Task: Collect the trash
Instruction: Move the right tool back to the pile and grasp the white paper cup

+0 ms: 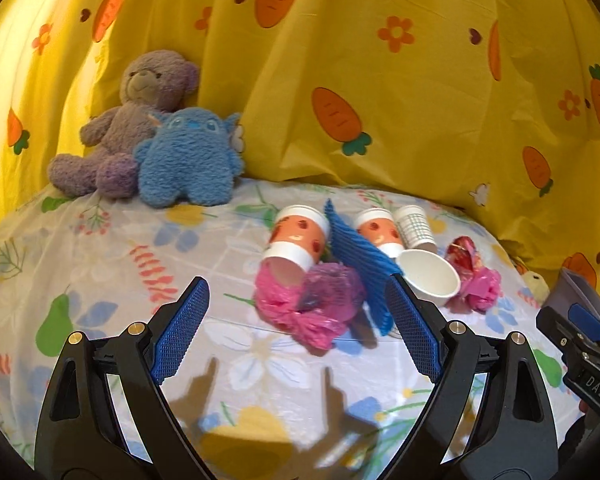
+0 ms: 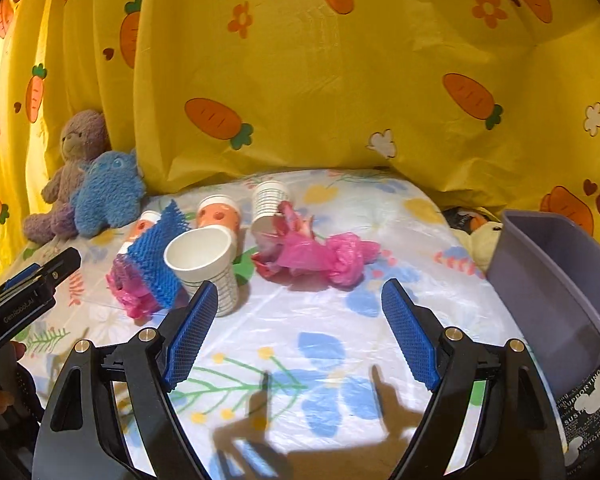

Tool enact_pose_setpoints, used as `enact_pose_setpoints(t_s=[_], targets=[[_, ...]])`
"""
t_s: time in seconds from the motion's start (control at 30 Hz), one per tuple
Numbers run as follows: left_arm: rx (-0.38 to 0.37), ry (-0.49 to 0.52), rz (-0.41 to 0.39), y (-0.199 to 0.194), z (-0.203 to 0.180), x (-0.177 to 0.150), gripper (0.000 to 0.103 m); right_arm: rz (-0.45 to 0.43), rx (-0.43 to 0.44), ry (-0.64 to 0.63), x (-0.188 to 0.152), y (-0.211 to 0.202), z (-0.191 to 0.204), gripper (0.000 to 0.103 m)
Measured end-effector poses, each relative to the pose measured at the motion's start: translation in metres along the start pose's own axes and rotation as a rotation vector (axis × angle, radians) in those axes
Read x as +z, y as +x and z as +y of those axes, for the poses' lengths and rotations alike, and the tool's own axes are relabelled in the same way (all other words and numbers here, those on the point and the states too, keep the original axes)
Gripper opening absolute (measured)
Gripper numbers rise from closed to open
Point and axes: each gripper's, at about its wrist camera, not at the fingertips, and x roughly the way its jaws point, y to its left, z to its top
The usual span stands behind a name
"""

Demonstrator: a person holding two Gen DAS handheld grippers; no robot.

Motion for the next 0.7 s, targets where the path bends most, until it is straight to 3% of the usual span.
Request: enact_pose_setpoints(t_s=[0.33, 0.7], targets=[[0.064, -0.058, -0.017, 0.002, 0.039, 0.005, 0.088, 0.074, 0.039, -0.064, 0.01, 0.06, 0.055, 0.082], [0.075, -0.089, -0.016, 0.014, 0.053, 0.005, 0.088, 0.123, 0.048, -0.083, 0.014, 0.1, 0.074, 0.078]])
